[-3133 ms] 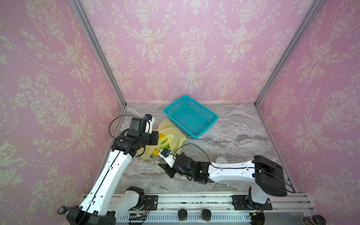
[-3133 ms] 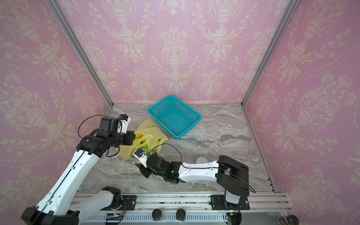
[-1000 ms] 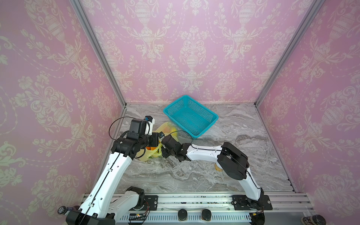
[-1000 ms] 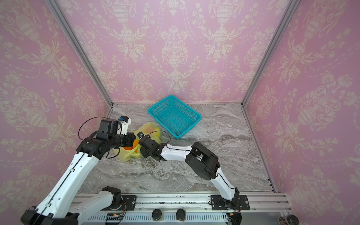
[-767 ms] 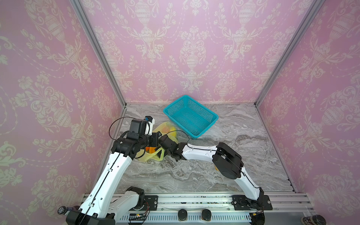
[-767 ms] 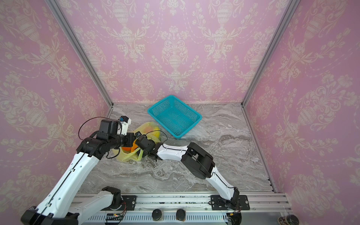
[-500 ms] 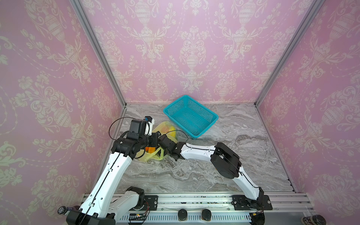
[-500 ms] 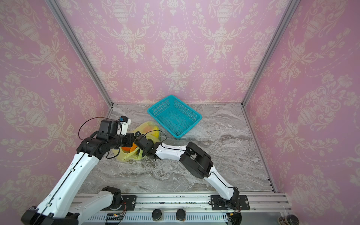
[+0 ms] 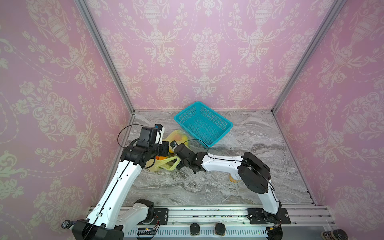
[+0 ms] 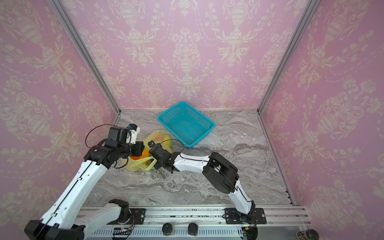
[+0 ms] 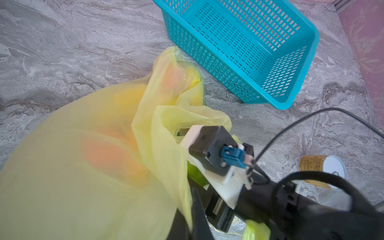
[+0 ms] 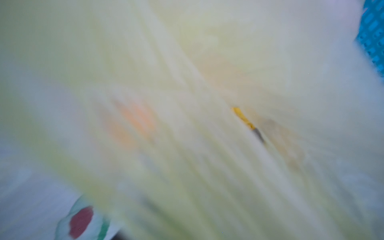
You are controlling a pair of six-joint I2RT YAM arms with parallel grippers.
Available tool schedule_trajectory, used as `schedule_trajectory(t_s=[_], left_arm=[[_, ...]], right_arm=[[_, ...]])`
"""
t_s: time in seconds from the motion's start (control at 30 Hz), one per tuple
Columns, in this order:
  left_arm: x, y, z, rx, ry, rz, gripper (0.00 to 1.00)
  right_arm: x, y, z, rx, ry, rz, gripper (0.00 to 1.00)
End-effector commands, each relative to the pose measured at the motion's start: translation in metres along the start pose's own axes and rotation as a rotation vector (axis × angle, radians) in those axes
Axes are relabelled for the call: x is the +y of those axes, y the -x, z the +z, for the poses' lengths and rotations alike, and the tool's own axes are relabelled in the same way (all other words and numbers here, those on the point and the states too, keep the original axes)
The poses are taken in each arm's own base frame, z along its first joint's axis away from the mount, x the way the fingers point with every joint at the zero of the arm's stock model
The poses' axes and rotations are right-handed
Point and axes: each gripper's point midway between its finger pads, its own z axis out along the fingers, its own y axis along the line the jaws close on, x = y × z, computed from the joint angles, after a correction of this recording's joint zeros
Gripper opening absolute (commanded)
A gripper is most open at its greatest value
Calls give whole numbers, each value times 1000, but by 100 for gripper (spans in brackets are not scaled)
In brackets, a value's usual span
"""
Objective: Untie the knot of the plastic bag and take out the fruit
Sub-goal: 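Grasp the green apple with the right gripper and lift it out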
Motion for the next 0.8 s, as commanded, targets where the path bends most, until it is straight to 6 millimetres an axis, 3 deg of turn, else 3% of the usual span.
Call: schedule_trajectory(t_s=[0.0,0.23,0.33,0.37,0.6,0.77], left_arm=[[7,-6,3,20,35,-9,0],[7,-6,3,20,34,-12,0],[8,-6,2,18,36,-12,0],[8,-6,2,19,34,-12,0],[5,-7,2,19,20,-13,0],[3,-9,2,25,10,-16,0]], right_arm=[[14,35,-39,-128,100,10,26],[18,45,-86,-231,185,23,23],[9,49,-111,-266,152,1,22],[-2,41,-115,-262,114,-8,22],[-84,47,-175,-397,-22,92,20],[-140,49,-188,-418,-112,172,19]])
